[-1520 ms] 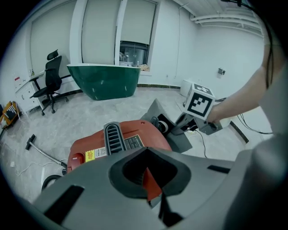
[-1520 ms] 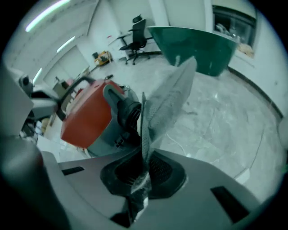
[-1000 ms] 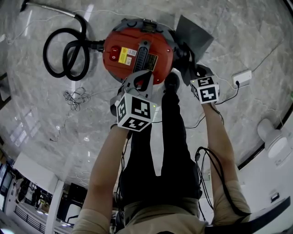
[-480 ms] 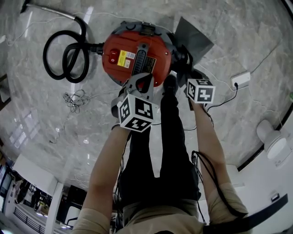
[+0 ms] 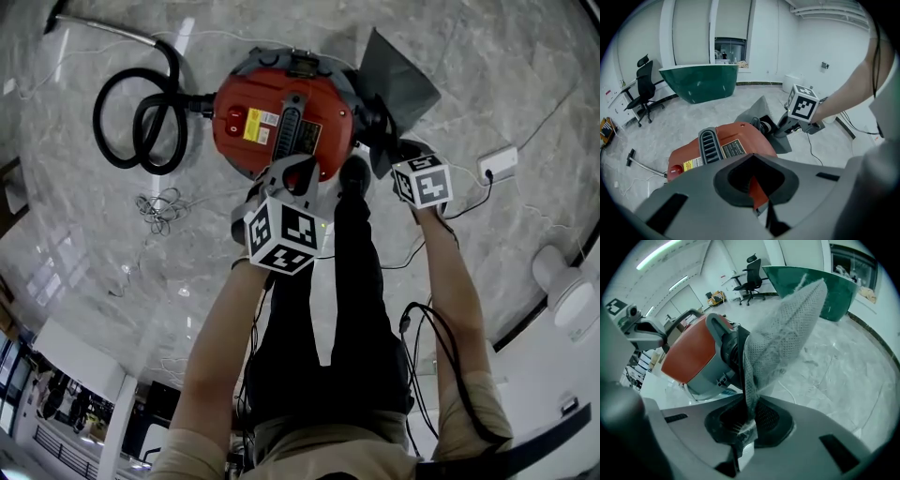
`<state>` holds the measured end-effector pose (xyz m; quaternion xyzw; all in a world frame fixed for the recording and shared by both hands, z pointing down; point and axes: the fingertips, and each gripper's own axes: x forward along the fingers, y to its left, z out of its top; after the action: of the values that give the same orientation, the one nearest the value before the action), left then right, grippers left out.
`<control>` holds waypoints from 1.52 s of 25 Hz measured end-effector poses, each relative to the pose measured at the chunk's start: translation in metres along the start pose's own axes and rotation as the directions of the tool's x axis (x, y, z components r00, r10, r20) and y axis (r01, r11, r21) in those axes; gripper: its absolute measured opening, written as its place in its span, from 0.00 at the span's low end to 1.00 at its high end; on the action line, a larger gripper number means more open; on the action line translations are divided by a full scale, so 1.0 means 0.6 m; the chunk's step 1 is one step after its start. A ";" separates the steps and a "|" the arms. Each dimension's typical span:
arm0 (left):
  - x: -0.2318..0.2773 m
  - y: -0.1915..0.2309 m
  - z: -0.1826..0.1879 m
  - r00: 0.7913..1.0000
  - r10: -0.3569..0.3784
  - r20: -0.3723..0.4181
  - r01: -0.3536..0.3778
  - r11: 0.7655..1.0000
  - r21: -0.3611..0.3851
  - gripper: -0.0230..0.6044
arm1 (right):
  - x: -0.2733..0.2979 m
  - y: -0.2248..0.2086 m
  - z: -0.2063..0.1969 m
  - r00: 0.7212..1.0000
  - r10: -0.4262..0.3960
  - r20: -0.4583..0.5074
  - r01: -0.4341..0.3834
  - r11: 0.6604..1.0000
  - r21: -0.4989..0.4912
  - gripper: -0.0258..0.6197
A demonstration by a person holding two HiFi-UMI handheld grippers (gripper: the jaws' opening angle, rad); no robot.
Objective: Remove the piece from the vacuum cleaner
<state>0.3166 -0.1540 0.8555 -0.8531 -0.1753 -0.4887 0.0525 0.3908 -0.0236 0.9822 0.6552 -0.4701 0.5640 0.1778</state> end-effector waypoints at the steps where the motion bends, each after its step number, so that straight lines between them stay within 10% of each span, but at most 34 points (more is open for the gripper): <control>1: 0.000 0.001 0.001 1.000 -0.007 -0.001 0.007 1.000 -0.012 0.04 | -0.001 0.000 0.000 1.000 0.010 -0.002 -0.010 1.000 0.013 0.06; 6: -0.002 0.003 0.003 1.000 -0.028 -0.005 0.028 0.999 -0.046 0.04 | -0.016 0.004 0.007 0.997 0.074 0.011 -0.075 0.982 0.174 0.06; 13: 0.006 0.002 0.006 0.999 -0.041 -0.003 0.040 0.997 -0.067 0.04 | -0.024 -0.011 0.009 0.977 0.167 0.131 -0.211 0.835 0.509 0.06; 19: 0.007 0.000 0.007 0.999 -0.049 -0.012 0.048 0.997 -0.062 0.04 | -0.021 -0.026 0.000 0.999 0.047 -0.027 -0.043 0.987 0.156 0.06; 24: 0.006 -0.001 0.007 0.999 -0.051 -0.015 0.050 0.997 -0.058 0.04 | -0.019 -0.041 0.001 0.998 -0.058 -0.023 0.056 0.997 -0.048 0.06; 29: 0.006 -0.001 0.008 0.999 -0.042 -0.015 0.041 0.998 -0.054 0.04 | -0.045 -0.121 0.001 0.988 -0.151 -0.013 0.151 0.988 -0.008 0.06; 38: 0.011 0.004 0.007 0.999 -0.034 -0.020 0.032 0.996 -0.084 0.04 | -0.069 -0.125 -0.014 0.996 -0.091 0.013 0.090 0.995 0.047 0.06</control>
<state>0.3237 -0.1535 0.8593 -0.8462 -0.1681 -0.5055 0.0104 0.4507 0.0372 0.9695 0.6839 -0.4280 0.5613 0.1843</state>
